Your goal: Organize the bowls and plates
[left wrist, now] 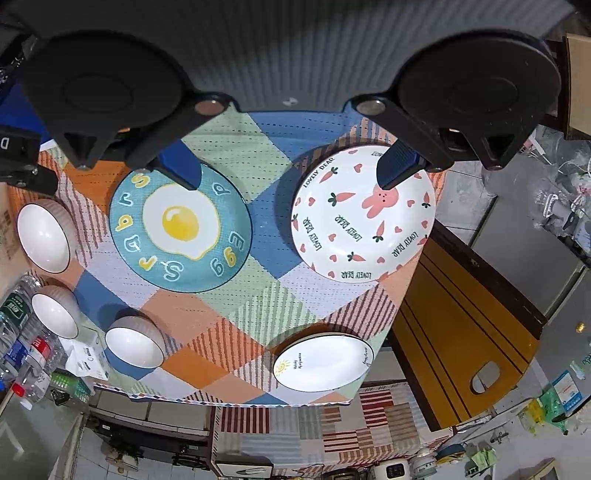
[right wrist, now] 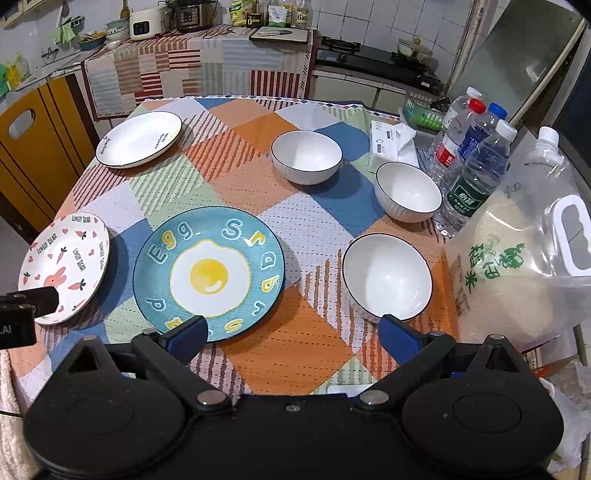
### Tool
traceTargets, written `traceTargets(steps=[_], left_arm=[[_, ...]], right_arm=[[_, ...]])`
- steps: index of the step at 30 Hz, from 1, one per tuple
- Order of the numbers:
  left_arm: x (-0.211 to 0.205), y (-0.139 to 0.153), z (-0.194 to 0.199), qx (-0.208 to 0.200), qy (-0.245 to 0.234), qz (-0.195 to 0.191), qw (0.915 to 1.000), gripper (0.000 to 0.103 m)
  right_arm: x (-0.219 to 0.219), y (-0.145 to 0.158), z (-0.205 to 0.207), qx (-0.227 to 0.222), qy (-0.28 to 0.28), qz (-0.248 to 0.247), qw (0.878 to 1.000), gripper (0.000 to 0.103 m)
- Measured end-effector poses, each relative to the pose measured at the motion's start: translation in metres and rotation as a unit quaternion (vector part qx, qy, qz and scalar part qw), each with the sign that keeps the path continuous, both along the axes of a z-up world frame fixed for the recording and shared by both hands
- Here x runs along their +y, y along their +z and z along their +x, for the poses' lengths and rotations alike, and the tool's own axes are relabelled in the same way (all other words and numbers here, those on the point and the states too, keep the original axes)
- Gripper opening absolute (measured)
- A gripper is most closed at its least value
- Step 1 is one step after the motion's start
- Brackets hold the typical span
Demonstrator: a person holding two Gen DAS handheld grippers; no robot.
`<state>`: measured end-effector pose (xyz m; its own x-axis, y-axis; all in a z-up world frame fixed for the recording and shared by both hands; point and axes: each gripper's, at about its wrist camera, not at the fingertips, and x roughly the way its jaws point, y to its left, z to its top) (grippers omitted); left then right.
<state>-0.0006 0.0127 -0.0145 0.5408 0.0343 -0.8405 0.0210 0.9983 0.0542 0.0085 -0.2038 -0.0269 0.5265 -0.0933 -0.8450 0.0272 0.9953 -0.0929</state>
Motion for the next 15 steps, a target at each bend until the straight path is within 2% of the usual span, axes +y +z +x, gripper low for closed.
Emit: traceTargets(steps=[15], left_arm=[[-0.0014, 0.0003, 0.0000, -0.006, 0.000, -0.009, 0.9999, 0.103]], right_arm=[[-0.0041, -0.0005, -0.0004, -0.010, -0.009, 0.002, 1.000, 0.100]])
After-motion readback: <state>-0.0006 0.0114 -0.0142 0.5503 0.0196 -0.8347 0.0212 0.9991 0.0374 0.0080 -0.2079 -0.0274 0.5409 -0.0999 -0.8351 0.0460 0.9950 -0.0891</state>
